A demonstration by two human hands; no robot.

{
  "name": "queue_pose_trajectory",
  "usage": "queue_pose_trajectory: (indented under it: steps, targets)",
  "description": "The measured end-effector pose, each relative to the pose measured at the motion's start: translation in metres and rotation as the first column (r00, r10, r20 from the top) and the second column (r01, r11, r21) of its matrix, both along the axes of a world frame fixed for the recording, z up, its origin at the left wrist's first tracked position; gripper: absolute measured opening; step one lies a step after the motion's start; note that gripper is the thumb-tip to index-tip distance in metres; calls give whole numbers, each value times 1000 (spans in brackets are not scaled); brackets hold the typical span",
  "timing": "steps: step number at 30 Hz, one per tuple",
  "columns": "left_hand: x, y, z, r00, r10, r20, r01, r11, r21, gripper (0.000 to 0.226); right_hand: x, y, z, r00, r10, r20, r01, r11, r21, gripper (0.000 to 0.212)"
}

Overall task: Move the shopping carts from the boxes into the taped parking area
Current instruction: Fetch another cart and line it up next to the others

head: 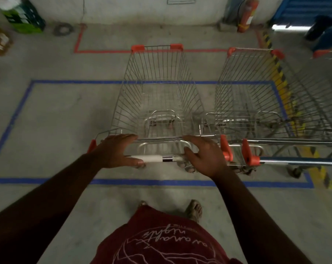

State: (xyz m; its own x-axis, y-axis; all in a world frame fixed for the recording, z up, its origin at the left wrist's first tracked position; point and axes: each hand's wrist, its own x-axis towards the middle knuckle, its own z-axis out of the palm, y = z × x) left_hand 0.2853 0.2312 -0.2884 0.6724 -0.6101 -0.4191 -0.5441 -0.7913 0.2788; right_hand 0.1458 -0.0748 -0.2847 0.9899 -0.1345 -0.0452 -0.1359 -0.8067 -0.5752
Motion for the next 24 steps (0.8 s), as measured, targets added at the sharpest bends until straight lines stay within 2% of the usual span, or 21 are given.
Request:
queue_pose_trajectory:
  steps: [3,6,9,11,14,16,21,24]
  targets:
    - [-13,-22,-1,999,39,-33,-42,996,-77,106,-15,-24,6,975,11,222,-10,1000,-4,29]
    - [-40,-68,2,998,39,46,-27,970,-242,100,-31,-61,14,946,68,315,-85,996,40,30]
    - [-74,-136,4,991,1,131,58,893,-447,78,-46,-108,19,912,59,405,-73,997,21,26]
    - [-95,-184,2,991,-13,137,79,866,-493,72,-54,-137,11,919,-27,393,44,998,-34,28]
    - [-121,-243,-3,997,42,72,2,854,-521,71,-61,-161,-10,959,-169,228,190,979,-73,36]
    - [-131,-266,-11,985,66,157,25,856,-517,62,-65,-164,-22,968,-177,175,202,970,-135,39]
    - [-138,-274,-27,947,159,279,-10,883,-470,57,-67,-162,-31,949,-211,235,254,952,-171,29]
    - [-145,-272,-32,939,193,285,-16,851,-524,55,-67,-163,-37,939,-203,277,262,945,-196,31]
